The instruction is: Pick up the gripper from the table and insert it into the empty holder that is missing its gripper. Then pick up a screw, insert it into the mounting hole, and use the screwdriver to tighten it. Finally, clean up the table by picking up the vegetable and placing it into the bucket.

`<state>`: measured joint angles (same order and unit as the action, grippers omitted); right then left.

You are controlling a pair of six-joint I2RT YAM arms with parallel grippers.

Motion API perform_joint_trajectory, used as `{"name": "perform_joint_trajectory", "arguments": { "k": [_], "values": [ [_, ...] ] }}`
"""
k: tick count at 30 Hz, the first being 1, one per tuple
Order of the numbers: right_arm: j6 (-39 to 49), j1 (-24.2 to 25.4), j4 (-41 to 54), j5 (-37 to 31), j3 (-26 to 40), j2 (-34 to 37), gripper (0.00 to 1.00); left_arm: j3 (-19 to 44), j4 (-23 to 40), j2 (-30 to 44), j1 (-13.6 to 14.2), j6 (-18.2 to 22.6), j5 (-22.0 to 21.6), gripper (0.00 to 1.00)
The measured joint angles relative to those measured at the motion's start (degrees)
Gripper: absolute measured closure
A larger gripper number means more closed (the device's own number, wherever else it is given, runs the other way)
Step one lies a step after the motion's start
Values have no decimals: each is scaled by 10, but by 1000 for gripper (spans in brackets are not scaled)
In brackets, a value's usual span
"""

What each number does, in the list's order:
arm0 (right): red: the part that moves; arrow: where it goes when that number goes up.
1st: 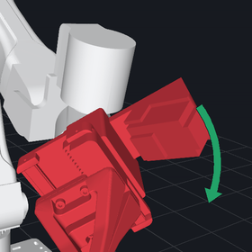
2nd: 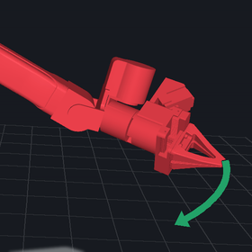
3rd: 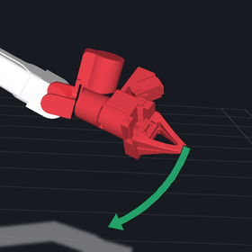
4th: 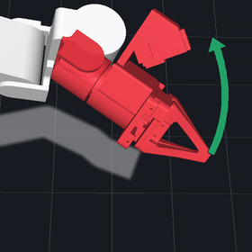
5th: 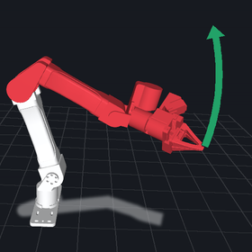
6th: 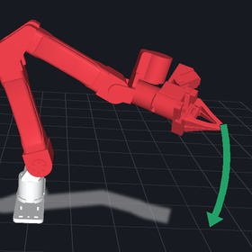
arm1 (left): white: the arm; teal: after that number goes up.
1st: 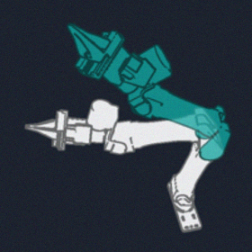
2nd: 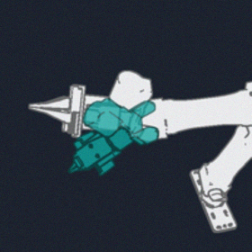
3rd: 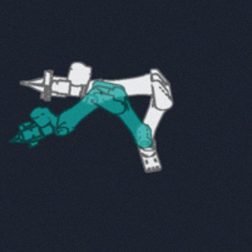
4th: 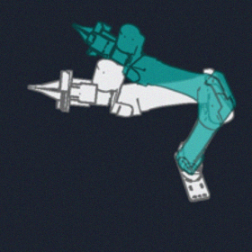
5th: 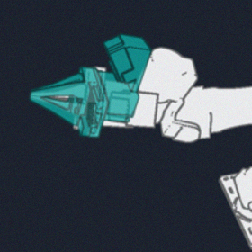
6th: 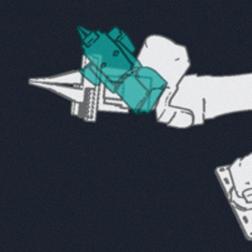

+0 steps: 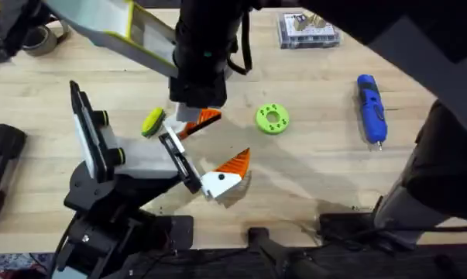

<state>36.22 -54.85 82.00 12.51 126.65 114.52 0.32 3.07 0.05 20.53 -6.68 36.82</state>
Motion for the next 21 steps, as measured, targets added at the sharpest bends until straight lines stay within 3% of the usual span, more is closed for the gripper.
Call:
{"name": "perform_joint_trajectory", "arguments": {
  "k": [21],
  "values": [
    [0, 0, 1, 0, 2, 10, 990, 0, 0, 0, 0, -3, 0, 15]
  ]
}}
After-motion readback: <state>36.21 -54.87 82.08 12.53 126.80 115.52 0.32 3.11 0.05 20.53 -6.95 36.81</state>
